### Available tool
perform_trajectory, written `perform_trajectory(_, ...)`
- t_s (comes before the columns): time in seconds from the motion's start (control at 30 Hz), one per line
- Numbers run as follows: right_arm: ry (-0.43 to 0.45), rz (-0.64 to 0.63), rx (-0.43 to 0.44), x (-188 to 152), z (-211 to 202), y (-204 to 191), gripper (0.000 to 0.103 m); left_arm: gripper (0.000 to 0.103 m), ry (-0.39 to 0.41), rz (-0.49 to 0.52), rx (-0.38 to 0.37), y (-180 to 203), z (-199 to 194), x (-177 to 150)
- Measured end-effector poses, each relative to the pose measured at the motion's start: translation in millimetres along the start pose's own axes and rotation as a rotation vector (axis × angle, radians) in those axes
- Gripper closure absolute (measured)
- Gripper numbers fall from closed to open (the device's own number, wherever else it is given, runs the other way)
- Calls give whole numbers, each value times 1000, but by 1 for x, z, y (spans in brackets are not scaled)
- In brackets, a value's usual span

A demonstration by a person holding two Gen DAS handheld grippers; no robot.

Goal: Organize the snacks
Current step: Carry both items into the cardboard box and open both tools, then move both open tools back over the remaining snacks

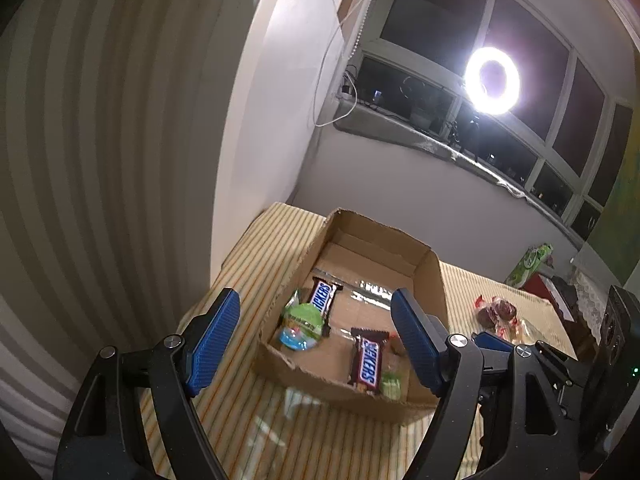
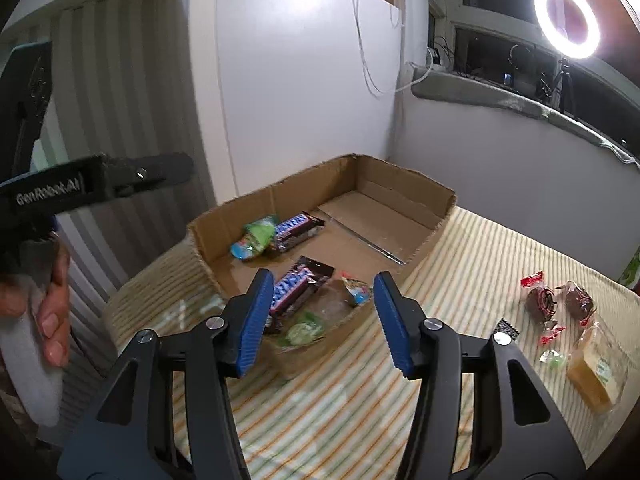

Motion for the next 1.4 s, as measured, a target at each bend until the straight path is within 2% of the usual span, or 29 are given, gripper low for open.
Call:
perform_trajectory(0.13,36,10,3,1,-11,1,48,25,-8,28,19,11,-4,-2)
perform_trajectory(0.27,56,39,0,-1,-18,14,41,25,-7,49,27,23,-9,-3)
perform_trajectory(0.5,76,149,-39,-28,-41,70,41,25,-24,133,20,72,-3,-7)
perform_trajectory(0.6,73,214,-97,-49,-59,110,41,25,-44,181,-2,103,7,-12)
perform_trajectory(0.8,76,333,-271,-98,-118,188,40,25,-75,311,-116,191,22,-31)
perform_trajectory(0.93,74,405,-377,-125,-156,224,36,25,-45,416,-161,241,9,-41)
perform_trajectory(1.0,86,423,-409,-129,-172,229,36,25,-4,475,-158,261,-6,-43)
perform_trajectory(1.1,106,411,-426,-124,-186,224,35,25,55,511,-169,277,-30,-40)
perform_trajectory(1.4,108,328,-407,-108,-187,185,30,22,131,528,-199,276,-68,-35)
Point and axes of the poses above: each gripper's, at about its wrist camera, not at the fingertips, and z roughly the way its jaws point, y to its right, x to its top, the point moved 7 cm from there along z, roughly the way its jaws point, and after that the axes turned 7 degrees about -y, right-handed, at the moved point
